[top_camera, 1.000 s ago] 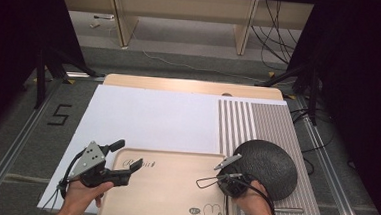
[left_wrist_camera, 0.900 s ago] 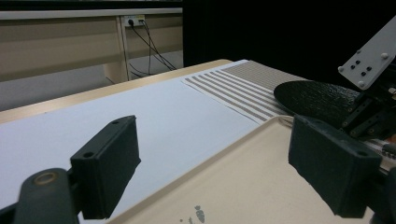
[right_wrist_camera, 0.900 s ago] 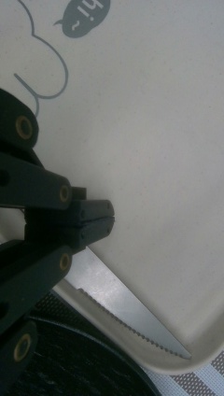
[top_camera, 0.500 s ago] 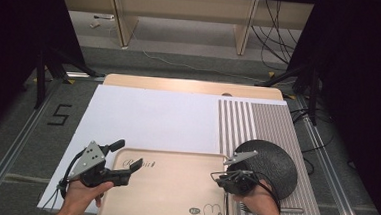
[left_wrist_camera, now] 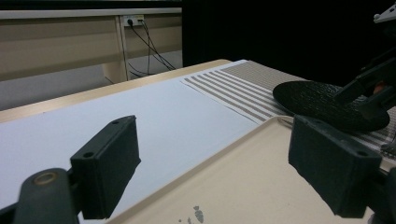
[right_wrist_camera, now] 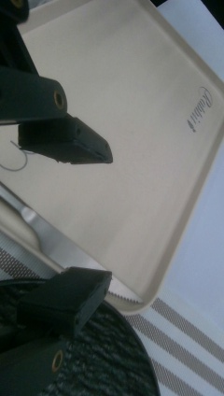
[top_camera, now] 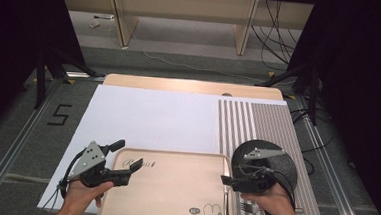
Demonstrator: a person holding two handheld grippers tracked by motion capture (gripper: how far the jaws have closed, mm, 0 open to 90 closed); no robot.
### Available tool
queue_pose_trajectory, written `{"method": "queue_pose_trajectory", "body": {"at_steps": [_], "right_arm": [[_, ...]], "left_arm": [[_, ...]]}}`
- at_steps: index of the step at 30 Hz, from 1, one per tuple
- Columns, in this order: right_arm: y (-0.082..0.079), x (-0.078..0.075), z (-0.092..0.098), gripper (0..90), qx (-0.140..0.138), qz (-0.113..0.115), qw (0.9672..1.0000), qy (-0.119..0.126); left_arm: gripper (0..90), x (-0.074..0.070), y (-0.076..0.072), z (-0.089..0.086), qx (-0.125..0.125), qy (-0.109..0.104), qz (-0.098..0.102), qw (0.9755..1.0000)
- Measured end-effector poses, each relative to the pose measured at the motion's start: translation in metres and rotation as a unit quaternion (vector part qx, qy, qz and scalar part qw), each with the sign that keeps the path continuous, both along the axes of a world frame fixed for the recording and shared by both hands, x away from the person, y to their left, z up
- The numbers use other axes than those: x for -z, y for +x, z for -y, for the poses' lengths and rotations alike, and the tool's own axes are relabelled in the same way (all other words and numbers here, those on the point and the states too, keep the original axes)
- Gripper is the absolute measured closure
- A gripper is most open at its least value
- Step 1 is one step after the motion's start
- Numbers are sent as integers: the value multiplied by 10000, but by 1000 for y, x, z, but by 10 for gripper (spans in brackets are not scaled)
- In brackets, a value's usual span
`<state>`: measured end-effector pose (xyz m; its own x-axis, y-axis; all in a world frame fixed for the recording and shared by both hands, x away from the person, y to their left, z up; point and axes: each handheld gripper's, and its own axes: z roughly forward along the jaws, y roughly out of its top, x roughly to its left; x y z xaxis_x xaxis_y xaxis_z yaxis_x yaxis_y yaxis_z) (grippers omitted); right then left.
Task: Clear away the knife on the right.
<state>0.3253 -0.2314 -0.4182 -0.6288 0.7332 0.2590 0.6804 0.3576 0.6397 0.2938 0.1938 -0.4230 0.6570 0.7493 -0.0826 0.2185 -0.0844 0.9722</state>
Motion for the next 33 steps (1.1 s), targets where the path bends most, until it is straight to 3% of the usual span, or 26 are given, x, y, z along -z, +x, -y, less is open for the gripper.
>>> {"method": "queue_pose_trajectory", "body": {"at_steps": [8,19,33], "right_arm": [[-6,-5,16,307,130,42,9997,214],[-15,-7,24,236,182,129,9996,156],[-33,-8,42,216,543,419,9975,188]], "left_arm": [[159,0,0,0,1,-9,6,10000],[160,0,-1,-1,2,-16,12,10000],[160,0,0,0,10,-19,2,10000]]}}
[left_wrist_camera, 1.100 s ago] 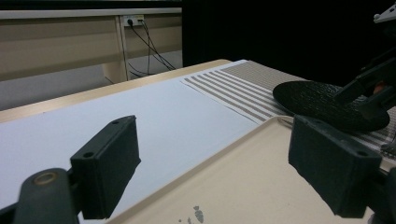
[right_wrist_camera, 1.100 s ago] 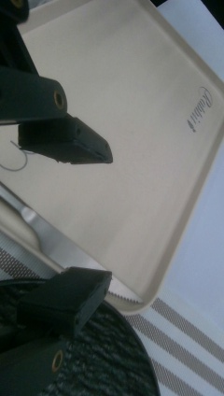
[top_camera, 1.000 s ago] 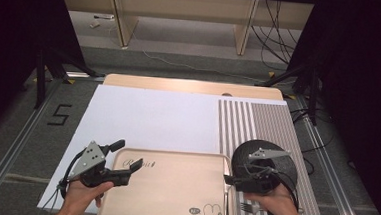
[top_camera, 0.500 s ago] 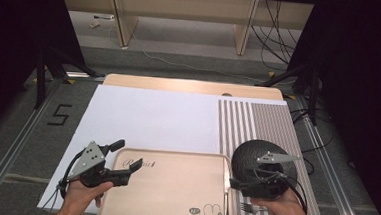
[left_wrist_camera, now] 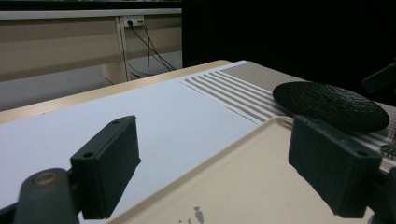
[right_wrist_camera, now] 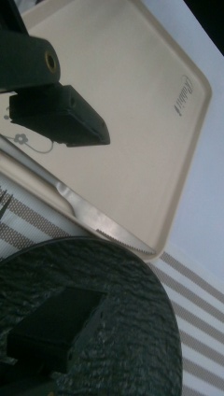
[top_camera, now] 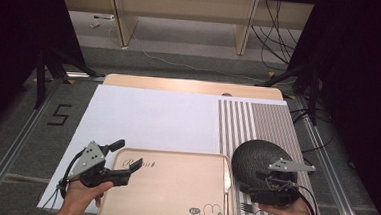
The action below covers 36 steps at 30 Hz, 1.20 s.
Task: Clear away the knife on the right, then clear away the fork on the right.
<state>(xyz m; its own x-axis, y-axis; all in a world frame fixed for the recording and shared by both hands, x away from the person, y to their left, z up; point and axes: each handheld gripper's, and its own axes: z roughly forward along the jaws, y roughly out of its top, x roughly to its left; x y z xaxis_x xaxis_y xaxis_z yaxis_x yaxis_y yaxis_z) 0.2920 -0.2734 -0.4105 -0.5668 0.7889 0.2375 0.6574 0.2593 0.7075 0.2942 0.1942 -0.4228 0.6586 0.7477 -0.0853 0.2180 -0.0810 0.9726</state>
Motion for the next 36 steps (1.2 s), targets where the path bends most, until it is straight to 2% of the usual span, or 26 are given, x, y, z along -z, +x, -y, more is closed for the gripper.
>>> {"method": "queue_pose_trajectory", "body": {"at_steps": [5,20,32,36], "right_arm": [[-6,1,6,195,101,-20,9999,30],[-17,8,18,182,166,-121,9996,-176],[-23,13,27,187,235,-271,9982,-481],[-24,16,31,189,283,-346,9969,-650]], "left_arm": [[160,0,0,0,7,10,-8,10000],[160,0,2,-1,-42,-8,-26,10000],[160,0,1,-1,-54,-30,-33,10000],[159,1,3,-1,-54,2,-43,10000]]}}
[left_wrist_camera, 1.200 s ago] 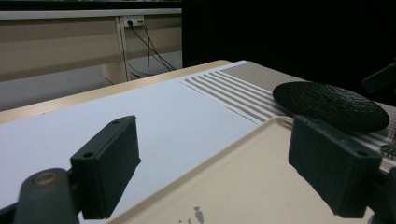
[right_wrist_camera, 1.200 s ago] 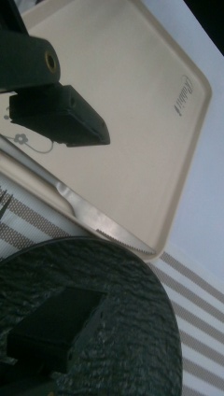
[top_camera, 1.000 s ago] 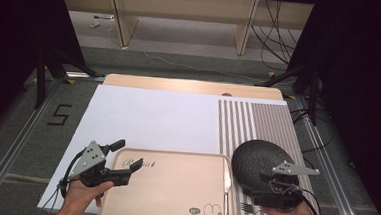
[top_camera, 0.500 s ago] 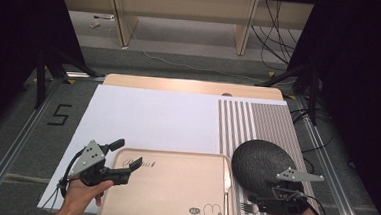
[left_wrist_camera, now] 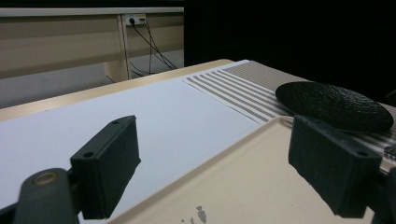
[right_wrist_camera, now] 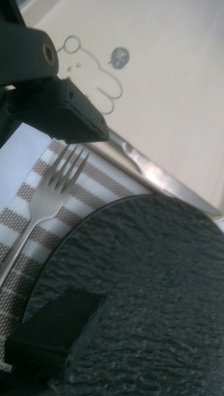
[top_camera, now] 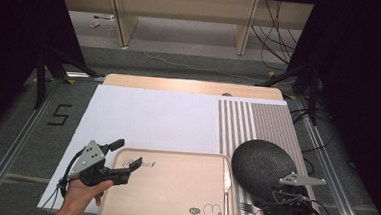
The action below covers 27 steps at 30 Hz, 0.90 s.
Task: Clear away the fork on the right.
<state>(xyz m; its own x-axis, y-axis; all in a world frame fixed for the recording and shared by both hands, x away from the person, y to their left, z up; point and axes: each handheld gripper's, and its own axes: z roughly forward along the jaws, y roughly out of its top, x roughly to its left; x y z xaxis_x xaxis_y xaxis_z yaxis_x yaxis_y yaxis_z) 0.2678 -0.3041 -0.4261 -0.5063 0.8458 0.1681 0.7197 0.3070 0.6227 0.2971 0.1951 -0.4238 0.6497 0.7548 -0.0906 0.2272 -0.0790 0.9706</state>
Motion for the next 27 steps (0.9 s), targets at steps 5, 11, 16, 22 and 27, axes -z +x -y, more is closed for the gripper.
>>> {"method": "queue_pose_trajectory", "body": {"at_steps": [5,11,16,22,27], "right_arm": [[-1,4,4,190,16,-99,9999,-124],[-3,6,7,195,63,-289,9990,-340],[-4,6,8,199,127,-407,9979,-495],[-5,7,10,205,102,-560,9964,-629],[-4,11,13,206,74,-753,9936,-834]], "left_arm": [[159,0,0,0,-2,7,5,10000],[160,-1,-2,0,7,26,37,10000],[160,-1,-4,-1,9,19,62,10000],[160,-1,-5,-3,-20,20,66,10000],[159,-1,-5,-3,-27,36,61,10000]]}}
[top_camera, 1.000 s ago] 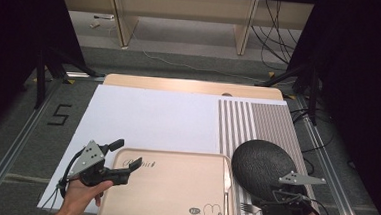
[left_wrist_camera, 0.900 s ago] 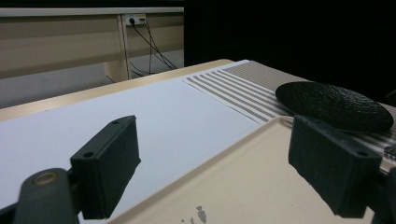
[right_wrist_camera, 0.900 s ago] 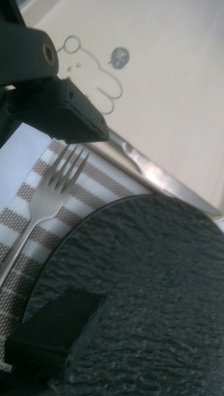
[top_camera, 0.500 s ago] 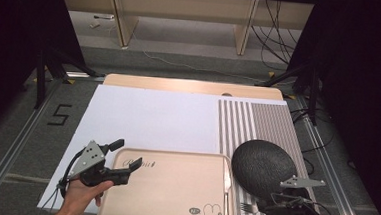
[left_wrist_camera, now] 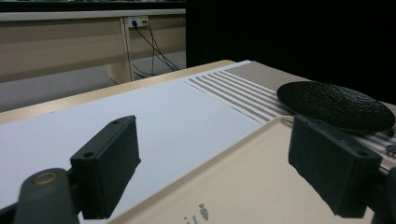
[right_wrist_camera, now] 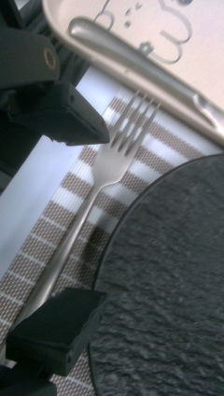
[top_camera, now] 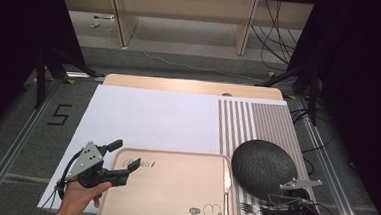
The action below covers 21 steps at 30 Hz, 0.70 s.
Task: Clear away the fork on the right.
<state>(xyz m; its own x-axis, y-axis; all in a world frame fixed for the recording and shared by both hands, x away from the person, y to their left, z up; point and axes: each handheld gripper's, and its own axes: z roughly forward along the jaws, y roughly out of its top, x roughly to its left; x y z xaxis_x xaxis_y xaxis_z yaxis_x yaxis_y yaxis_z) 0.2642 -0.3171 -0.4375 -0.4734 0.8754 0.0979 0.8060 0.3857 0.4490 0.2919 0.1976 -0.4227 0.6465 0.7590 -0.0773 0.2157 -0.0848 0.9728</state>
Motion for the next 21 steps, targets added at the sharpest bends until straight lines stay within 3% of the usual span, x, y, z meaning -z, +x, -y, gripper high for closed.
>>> {"method": "queue_pose_trajectory", "body": {"at_steps": [4,21], "right_arm": [[0,2,3,209,-6,-87,9998,-199],[6,13,13,219,83,-362,9984,-435]], "left_arm": [[160,0,0,0,10,-2,1,10000],[160,0,0,1,33,15,12,10000]]}}
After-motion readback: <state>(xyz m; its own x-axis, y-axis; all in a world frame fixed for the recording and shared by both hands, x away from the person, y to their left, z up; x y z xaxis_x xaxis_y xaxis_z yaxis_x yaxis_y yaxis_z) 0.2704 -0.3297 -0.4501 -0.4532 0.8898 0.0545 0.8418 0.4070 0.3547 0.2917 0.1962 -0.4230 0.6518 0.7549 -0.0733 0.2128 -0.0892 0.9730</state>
